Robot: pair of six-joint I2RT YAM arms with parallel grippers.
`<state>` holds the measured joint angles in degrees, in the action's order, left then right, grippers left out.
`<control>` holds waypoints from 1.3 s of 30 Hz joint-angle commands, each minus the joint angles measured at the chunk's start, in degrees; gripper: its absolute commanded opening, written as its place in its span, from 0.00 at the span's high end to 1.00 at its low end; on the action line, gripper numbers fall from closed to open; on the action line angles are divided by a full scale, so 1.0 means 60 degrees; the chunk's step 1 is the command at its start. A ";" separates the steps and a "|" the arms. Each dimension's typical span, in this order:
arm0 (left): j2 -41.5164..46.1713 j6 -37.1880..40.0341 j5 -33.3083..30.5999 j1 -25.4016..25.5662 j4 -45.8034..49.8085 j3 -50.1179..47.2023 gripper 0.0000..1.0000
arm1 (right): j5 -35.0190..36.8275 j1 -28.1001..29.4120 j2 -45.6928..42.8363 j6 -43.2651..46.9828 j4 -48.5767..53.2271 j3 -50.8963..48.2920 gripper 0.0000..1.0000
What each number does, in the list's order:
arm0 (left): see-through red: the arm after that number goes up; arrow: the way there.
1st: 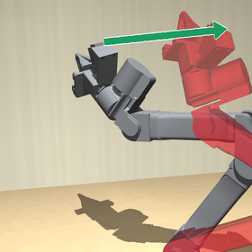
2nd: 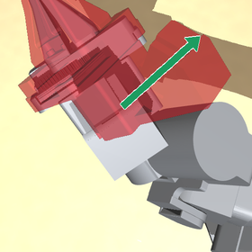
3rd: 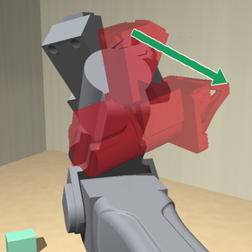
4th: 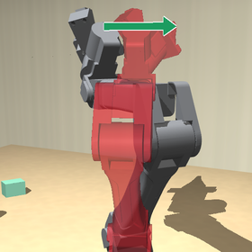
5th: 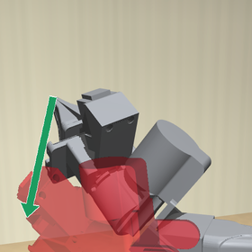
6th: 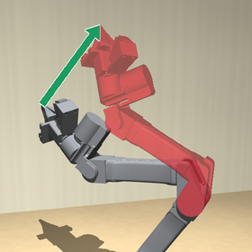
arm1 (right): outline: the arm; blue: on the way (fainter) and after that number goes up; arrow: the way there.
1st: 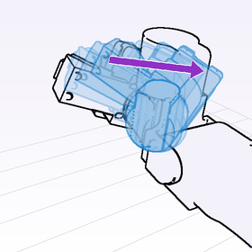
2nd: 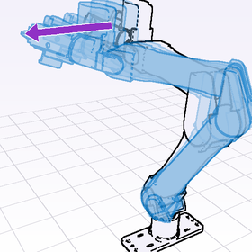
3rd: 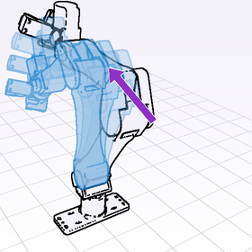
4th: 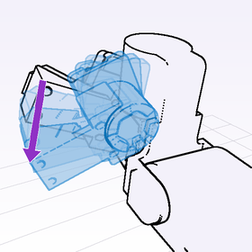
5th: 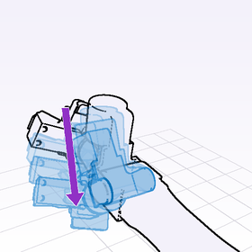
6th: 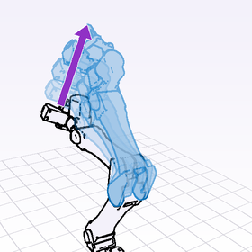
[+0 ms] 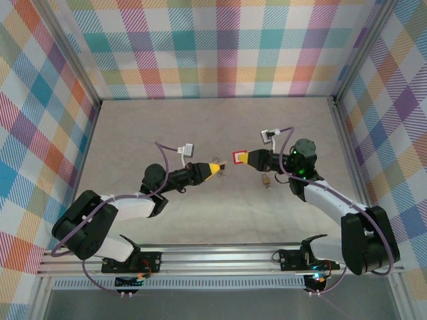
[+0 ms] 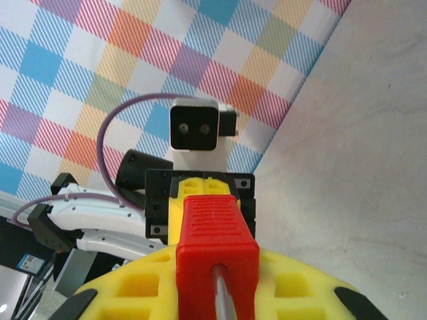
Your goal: Lock with the key
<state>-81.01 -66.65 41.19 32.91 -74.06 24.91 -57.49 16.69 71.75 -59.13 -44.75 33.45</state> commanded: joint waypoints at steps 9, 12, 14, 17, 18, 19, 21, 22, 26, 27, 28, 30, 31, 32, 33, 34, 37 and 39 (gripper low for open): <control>0.0710 0.1390 -0.0151 -0.1031 0.1031 -0.1216 1.00 | 0.0298 -0.0266 -0.0576 0.0901 0.2634 0.0681 1.00; 0.1308 0.2622 -0.0863 -0.1148 0.3395 -0.1222 1.00 | 0.0586 -0.0196 -0.0810 0.1483 0.3483 0.0770 1.00; 0.2021 0.3584 -0.1646 -0.1149 0.5356 -0.1081 1.00 | 0.0963 -0.0039 -0.0952 0.2281 0.4578 0.0975 1.00; 0.3002 0.4591 -0.2857 -0.1168 0.7561 -0.0857 1.00 | 0.1238 0.0296 -0.0865 0.2561 0.4761 0.0985 1.00; 0.3175 0.4745 -0.3175 -0.1169 0.8015 -0.0799 1.00 | 0.1294 0.0424 -0.0768 0.2547 0.4678 0.0970 1.00; 0.3328 0.4906 -0.3538 -0.1176 0.8525 -0.0729 1.00 | 0.1367 0.0584 -0.0646 0.2582 0.4668 0.0989 1.00; 0.3490 0.5131 -0.4175 -0.1180 0.9086 -0.0709 1.00 | 0.1520 0.0899 -0.0404 0.2712 0.4679 0.1056 1.00; 0.3597 0.5185 -0.4644 -0.1178 0.9375 -0.0743 1.00 | 0.1591 0.1049 -0.0284 0.2736 0.4599 0.1056 1.00; 0.3892 0.5616 -0.6126 -0.1178 1.0040 -0.0896 1.00 | 0.1677 0.1649 0.0162 0.2722 0.4161 0.1115 1.00; 0.3915 0.5682 -0.6376 -0.1181 1.0055 -0.0939 1.00 | 0.1698 0.1783 0.0252 0.2726 0.4057 0.1118 1.00; 0.3894 0.5749 -0.6587 -0.1178 1.0104 -0.0943 1.00 | 0.1727 0.1936 0.0376 0.2722 0.3967 0.1133 1.00; 0.3811 0.5871 -0.6901 -0.1178 1.0017 -0.1000 1.00 | 0.1758 0.2219 0.0567 0.2777 0.3852 0.1188 1.00; 0.3711 0.5927 -0.7058 -0.1178 0.9983 -0.1014 1.00 | 0.1807 0.2345 0.0648 0.2806 0.3789 0.1203 1.00; 0.3575 0.6047 -0.7146 -0.1181 0.9892 -0.1025 1.00 | 0.1841 0.2462 0.0722 0.2831 0.3717 0.1206 1.00; 0.3433 0.6136 -0.7275 -0.1171 0.9861 -0.1019 1.00 | 0.1868 0.2540 0.0775 0.2839 0.3656 0.1221 1.00; 0.3272 0.6218 -0.7386 -0.1164 0.9785 -0.1038 1.00 | 0.1906 0.2637 0.0828 0.2853 0.3597 0.1233 1.00; 0.2769 0.6432 -0.7833 -0.1149 0.9637 -0.1051 1.00 | 0.1919 0.2841 0.0969 0.2920 0.3519 0.1277 1.00; 0.2503 0.6479 -0.8116 -0.1128 0.9412 -0.1126 1.00 | 0.1936 0.2966 0.1028 0.2941 0.3492 0.1290 1.00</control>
<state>-64.71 -30.22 -2.87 26.41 -15.79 19.22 -45.98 33.63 77.52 -43.33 -20.62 39.13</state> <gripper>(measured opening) 0.050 0.200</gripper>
